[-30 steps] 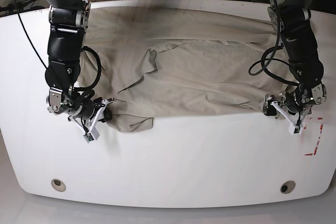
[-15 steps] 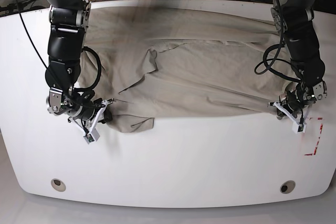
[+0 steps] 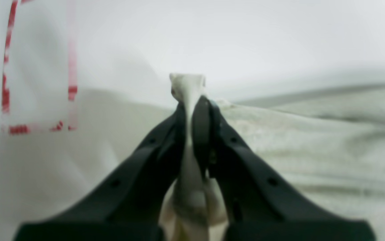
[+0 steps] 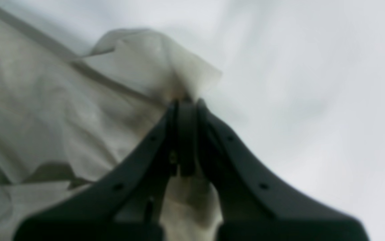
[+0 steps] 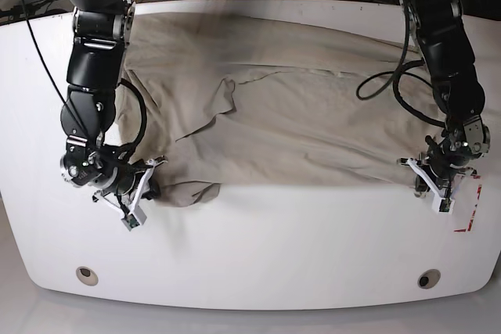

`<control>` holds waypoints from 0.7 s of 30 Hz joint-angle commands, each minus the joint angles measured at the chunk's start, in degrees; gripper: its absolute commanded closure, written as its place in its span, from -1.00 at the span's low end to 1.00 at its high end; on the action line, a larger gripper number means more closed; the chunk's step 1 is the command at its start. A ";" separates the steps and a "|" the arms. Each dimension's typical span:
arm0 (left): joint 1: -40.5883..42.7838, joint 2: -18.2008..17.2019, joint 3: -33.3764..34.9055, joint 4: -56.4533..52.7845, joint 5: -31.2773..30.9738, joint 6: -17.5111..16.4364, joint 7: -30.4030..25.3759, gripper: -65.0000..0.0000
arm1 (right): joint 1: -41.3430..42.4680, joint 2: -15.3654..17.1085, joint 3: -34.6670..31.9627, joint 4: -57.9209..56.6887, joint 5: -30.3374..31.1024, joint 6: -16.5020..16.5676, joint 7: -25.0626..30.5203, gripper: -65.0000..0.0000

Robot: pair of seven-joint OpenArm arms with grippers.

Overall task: Fold the T-shirt properly
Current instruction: 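Lift the hem with both grippers and fold it over toward the collar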

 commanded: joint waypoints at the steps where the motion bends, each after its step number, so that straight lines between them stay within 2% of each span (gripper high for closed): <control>1: -0.67 -1.06 -0.24 4.13 -0.66 0.14 -0.94 1.00 | 2.04 0.93 0.43 5.11 0.51 -0.12 -1.80 1.00; 4: 0.82 -1.15 -0.24 6.42 -0.75 0.05 -0.94 1.00 | 0.46 0.93 2.10 10.65 0.68 -0.12 -4.87 1.00; 6: 2.14 -1.15 -0.51 8.00 -0.75 -1.18 -0.94 1.00 | -0.42 0.93 4.04 15.14 0.51 -0.12 -7.42 1.00; 9: 4.25 -1.24 -0.60 10.82 -0.75 -5.57 -0.94 1.00 | -1.56 0.93 5.71 20.85 0.86 -0.12 -11.99 1.00; 14: 9.09 -1.24 -0.60 16.97 -0.75 -10.59 -0.94 1.00 | -6.84 0.84 8.08 32.98 0.86 -0.12 -18.15 1.00; 19: 13.83 -1.77 -0.60 21.37 -0.66 -11.64 -0.94 1.00 | -13.61 -0.04 10.28 41.42 0.86 -0.12 -20.70 1.00; 21: 16.21 -2.38 -0.60 22.86 -0.66 -11.64 -0.94 1.00 | -16.68 -1.44 11.69 43.88 0.86 -0.12 -21.84 1.00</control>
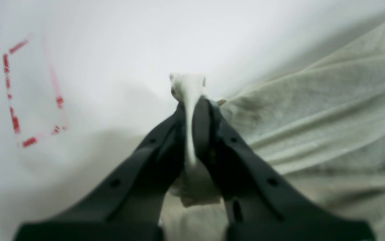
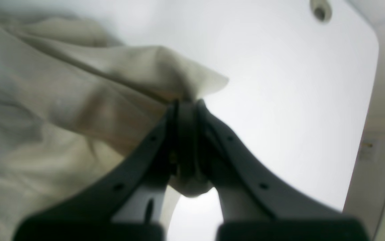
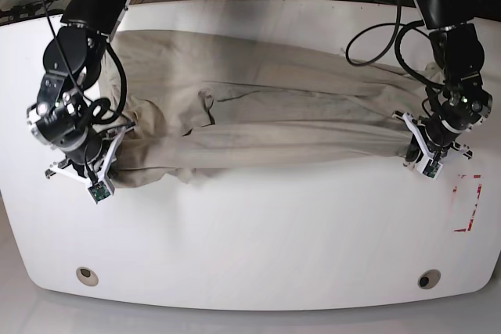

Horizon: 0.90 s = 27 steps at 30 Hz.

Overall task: Fold the T-shirt properly
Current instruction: 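Lift the hem with both grippers and fold it over toward the collar, then lay the folded hem down and adjust the right gripper grip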

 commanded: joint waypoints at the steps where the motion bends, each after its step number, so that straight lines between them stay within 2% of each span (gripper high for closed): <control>1: 0.67 -1.79 -0.38 2.84 -0.29 0.18 -0.83 1.00 | -0.95 -0.81 1.86 3.47 0.05 -0.05 -0.79 1.00; 6: 6.03 -2.58 -0.46 6.45 -0.29 0.18 -0.83 1.00 | -6.58 -3.63 6.08 4.88 0.93 -0.05 -2.82 1.00; 13: 13.95 -3.73 -2.13 10.67 -0.29 0.18 -0.83 1.00 | -15.28 -7.49 14.78 4.88 12.80 -0.05 -5.19 1.00; 20: 18.52 -3.64 -3.01 10.67 -0.20 0.18 -0.74 1.00 | -20.82 -11.19 16.10 4.00 13.59 -0.05 -4.49 1.00; 22: 19.40 -3.64 -3.19 10.67 -0.11 0.18 -0.74 1.00 | -21.52 -11.19 16.10 2.68 13.59 -0.05 -3.34 0.92; 24: 20.01 -3.81 -2.93 10.67 -0.11 0.18 -0.21 0.94 | -22.14 -11.01 16.19 0.84 13.59 -0.05 -1.76 0.69; 25: 20.01 -3.81 -2.93 10.67 -0.11 0.18 0.67 0.86 | -22.40 -10.83 16.19 0.05 13.59 -0.05 -1.06 0.59; 27: 19.57 -3.81 -2.93 10.67 -0.11 0.18 4.36 0.55 | -22.84 -10.48 16.19 -1.89 13.50 -0.05 0.35 0.38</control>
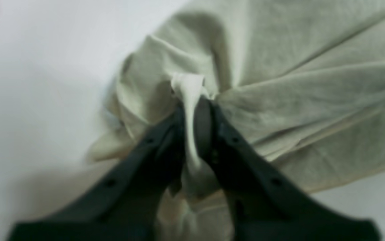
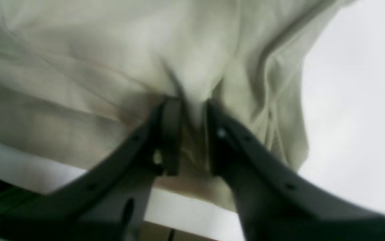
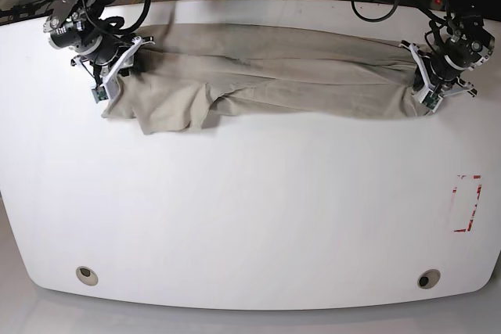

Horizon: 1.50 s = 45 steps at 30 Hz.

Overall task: Fold the T-shirt properly
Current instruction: 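Lay the folded hem down and adjust the right gripper grip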

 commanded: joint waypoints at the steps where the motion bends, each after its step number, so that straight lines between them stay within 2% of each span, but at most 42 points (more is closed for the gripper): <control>1: -0.93 -1.06 -0.37 0.83 -0.40 0.40 2.66 0.42 | 0.02 1.23 0.19 -0.75 0.58 -0.05 1.99 0.32; 4: -1.81 -1.06 -0.54 1.27 -0.57 0.36 6.44 -0.20 | -0.68 2.20 0.19 0.30 1.02 -0.05 1.99 0.19; 7: -1.99 -1.06 -0.63 3.29 -0.66 0.36 6.71 -0.40 | -1.65 2.29 0.19 5.14 1.02 -0.05 1.90 0.18; 12: -1.90 -0.71 -0.72 10.06 -0.66 0.36 6.88 -0.33 | -0.42 2.38 0.19 7.25 1.02 -0.05 -1.44 0.18; 17: -1.99 -0.53 -1.25 12.96 -1.19 0.36 6.88 -0.26 | 3.10 2.38 0.10 7.16 1.02 -0.05 -1.88 0.17; 21: -2.16 -0.53 -0.90 10.41 -3.82 0.36 6.88 -0.26 | 7.41 2.55 0.01 5.31 0.67 -0.05 -2.05 0.17; 22: -2.16 -0.53 -0.37 9.18 -4.09 0.36 6.88 -0.26 | 8.90 3.43 -0.17 4.35 0.67 -0.05 -2.05 0.17; 30: -1.81 -0.71 1.30 4.17 -3.21 0.36 6.88 -0.26 | 16.90 5.72 -0.25 -10.07 0.67 -0.05 -2.05 0.17; 38: -1.81 -0.97 1.04 -1.63 -3.21 0.36 6.88 -0.26 | 23.58 6.25 -0.34 -20.18 0.58 -0.05 -0.03 0.16; 42: -1.81 -0.71 1.04 -1.63 -3.21 0.36 6.88 -0.26 | 27.54 8.44 -4.21 -27.04 0.58 -0.05 1.99 -0.11; 45: -1.81 -0.71 1.13 -1.63 -3.21 0.36 6.88 -0.26 | 29.21 9.94 -7.64 -31.26 0.58 -0.05 4.28 -0.23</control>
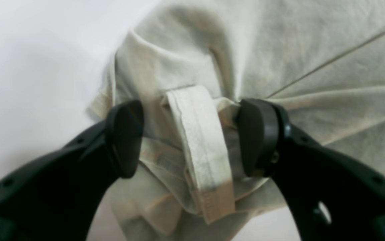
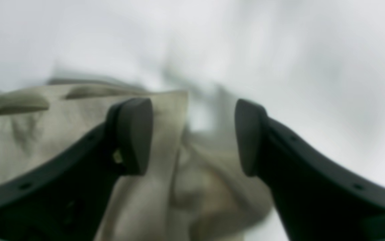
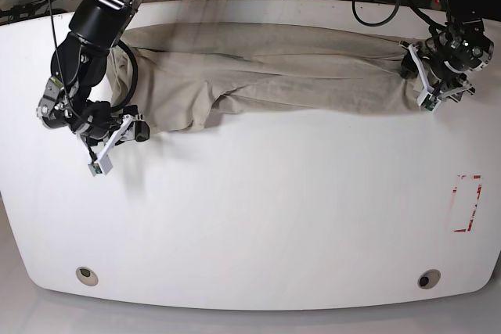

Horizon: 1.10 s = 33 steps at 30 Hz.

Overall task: Fold the T-shirt properly
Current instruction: 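Lay the folded hem down and adjust the right gripper grip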

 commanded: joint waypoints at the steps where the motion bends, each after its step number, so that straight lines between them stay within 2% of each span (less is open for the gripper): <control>1: -0.04 -0.58 -0.01 0.36 0.57 0.12 0.37 -0.26 | 1.96 1.57 -1.63 -2.22 1.22 0.06 2.79 -0.23; 7: -0.04 -0.58 -0.01 0.36 0.57 0.12 0.37 -0.25 | 3.80 3.06 -2.42 -9.95 1.13 0.06 5.25 -0.23; 13: -0.04 -0.58 0.08 0.27 0.48 0.12 0.37 -0.25 | 3.27 2.80 -2.51 -11.36 1.22 0.06 5.43 -0.23; 15: -0.04 -0.58 0.17 0.18 0.48 0.12 0.37 -0.25 | 3.19 1.66 -2.51 -11.36 1.22 0.06 5.43 -0.22; 20: -0.13 -0.58 0.17 0.18 0.48 0.12 0.37 -0.25 | 2.66 0.42 -2.51 -11.01 1.48 0.06 4.46 0.00; 31: -0.13 -0.58 0.25 0.01 0.57 0.12 0.37 -0.25 | 1.25 -1.07 -2.51 -8.11 1.57 0.06 3.32 0.03; 33: -0.13 -0.58 0.25 0.01 0.57 0.12 0.37 -0.25 | 1.25 -1.07 -2.51 -8.02 1.39 0.06 3.32 0.18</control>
